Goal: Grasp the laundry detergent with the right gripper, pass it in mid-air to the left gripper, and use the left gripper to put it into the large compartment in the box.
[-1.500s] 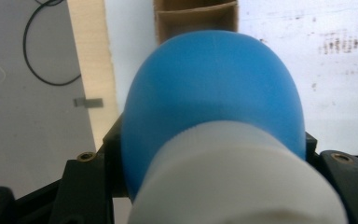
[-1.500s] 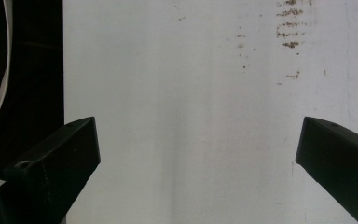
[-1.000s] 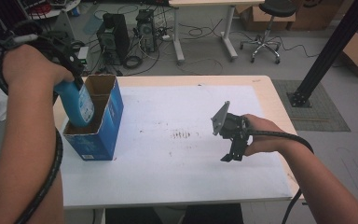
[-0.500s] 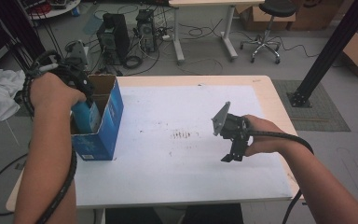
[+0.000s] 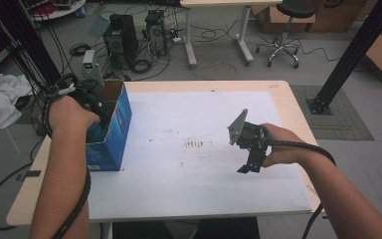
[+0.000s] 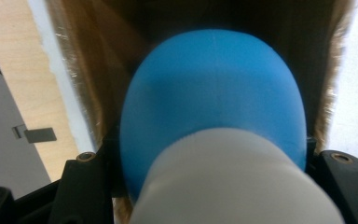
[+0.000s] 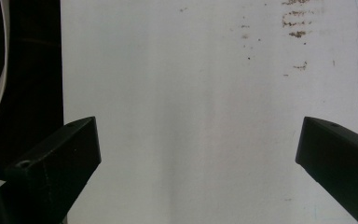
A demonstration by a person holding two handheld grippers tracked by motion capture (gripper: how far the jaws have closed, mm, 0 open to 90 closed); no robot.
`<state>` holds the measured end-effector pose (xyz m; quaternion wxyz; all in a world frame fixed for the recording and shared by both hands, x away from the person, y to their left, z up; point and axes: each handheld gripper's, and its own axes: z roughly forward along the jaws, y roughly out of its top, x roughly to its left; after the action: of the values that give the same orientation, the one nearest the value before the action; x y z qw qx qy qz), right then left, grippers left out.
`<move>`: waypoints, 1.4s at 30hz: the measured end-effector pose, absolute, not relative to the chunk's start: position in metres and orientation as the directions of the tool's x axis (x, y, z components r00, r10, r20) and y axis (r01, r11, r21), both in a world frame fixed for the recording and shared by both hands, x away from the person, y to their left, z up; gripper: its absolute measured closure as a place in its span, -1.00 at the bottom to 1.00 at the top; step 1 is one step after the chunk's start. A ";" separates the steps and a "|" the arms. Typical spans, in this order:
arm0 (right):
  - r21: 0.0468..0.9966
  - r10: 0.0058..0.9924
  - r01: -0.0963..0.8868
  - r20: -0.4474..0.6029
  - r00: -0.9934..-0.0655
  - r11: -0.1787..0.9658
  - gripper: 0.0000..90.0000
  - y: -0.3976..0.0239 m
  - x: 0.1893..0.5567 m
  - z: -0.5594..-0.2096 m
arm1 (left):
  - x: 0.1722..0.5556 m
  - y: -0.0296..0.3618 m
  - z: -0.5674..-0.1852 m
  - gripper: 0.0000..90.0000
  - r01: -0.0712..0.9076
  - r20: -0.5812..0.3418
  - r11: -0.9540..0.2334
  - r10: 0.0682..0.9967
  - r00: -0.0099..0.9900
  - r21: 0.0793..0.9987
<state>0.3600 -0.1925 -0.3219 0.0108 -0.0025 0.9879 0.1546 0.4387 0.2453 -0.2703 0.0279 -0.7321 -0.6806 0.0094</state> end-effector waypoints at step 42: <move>0.306 -0.010 -0.019 -0.032 -0.999 0.952 -1.00 -0.190 0.359 -0.324 | 0.435 0.247 -0.284 -0.25 0.997 0.010 -0.076 0.997 0.076 -0.016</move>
<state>0.3592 -0.1905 -0.3238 0.0152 -0.0075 0.9878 0.1551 0.4353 0.2468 -0.2837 0.0093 -0.7334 -0.6797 0.0021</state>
